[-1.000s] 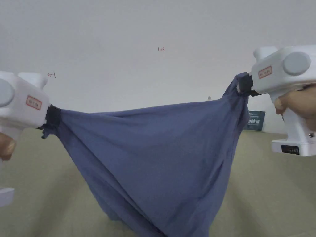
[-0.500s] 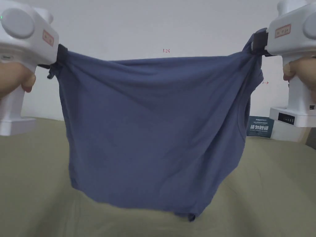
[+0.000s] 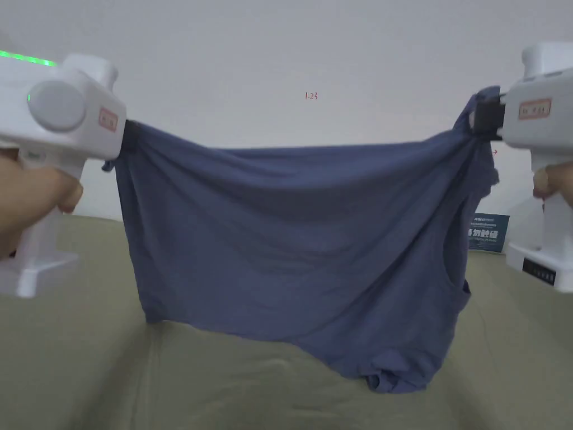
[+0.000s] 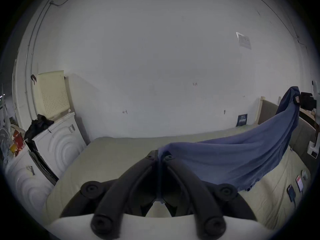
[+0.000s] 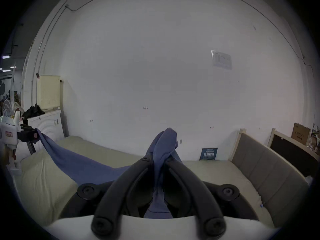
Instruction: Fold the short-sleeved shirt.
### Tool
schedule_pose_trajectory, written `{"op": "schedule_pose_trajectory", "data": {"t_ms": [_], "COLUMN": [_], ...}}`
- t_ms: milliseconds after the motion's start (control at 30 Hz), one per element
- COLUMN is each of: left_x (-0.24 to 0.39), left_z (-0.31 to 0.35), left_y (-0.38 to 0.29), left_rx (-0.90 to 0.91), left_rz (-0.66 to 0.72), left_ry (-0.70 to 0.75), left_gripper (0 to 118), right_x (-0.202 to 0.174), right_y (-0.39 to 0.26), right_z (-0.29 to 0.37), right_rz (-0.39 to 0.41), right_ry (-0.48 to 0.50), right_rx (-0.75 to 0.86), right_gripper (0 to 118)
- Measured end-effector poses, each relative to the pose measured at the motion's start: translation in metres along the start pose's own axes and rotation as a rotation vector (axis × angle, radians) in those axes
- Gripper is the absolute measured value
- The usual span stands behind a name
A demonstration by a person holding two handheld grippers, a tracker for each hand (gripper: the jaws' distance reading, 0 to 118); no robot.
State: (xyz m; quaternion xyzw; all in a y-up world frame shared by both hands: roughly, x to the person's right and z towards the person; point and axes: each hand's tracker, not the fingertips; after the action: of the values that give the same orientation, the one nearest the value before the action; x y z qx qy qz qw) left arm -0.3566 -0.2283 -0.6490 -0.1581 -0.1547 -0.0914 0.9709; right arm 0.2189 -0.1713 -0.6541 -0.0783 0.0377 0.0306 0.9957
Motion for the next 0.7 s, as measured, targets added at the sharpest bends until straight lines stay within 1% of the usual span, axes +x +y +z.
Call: {"op": "schedule_pose_trajectory", "data": {"t_ms": [133, 200, 233, 300, 367, 500, 633, 700], "left_x": [0.011, 0.016, 0.017, 0.02, 0.026, 0.037, 0.052, 0.059], "left_z": [0.016, 0.027, 0.033, 0.044, 0.06, 0.092, 0.126, 0.139], "left_y": [-0.049, -0.076, -0.091, -0.117, -0.143, -0.19, -0.232, -0.246], "left_rx": [-0.013, -0.032, -0.051, -0.124, -0.161, -0.195, -0.241, -0.279], "left_rz": [-0.001, 0.021, 0.033, 0.061, 0.077, 0.056, 0.065, 0.044], "left_ry": [0.007, -0.007, -0.02, -0.057, -0.081, -0.092, -0.109, -0.107], "left_gripper": [5, 4, 5, 5, 5, 5, 5, 5], "right_x": [-0.007, -0.009, -0.009, -0.009, -0.011, -0.022, -0.027, -0.03], "right_y": [-0.045, -0.067, -0.079, -0.1, -0.123, -0.17, -0.218, -0.239], "right_z": [0.018, 0.029, 0.035, 0.05, 0.068, 0.113, 0.149, 0.163], "right_rz": [0.0, -0.004, -0.011, -0.058, -0.073, -0.021, -0.071, -0.069], "right_ry": [0.015, 0.031, 0.033, 0.043, 0.049, 0.056, 0.08, 0.088], "right_rx": [-0.051, -0.078, -0.092, -0.137, -0.182, -0.246, -0.329, -0.357], "right_gripper": [9, 9, 9, 9, 9, 9, 9, 9]}}
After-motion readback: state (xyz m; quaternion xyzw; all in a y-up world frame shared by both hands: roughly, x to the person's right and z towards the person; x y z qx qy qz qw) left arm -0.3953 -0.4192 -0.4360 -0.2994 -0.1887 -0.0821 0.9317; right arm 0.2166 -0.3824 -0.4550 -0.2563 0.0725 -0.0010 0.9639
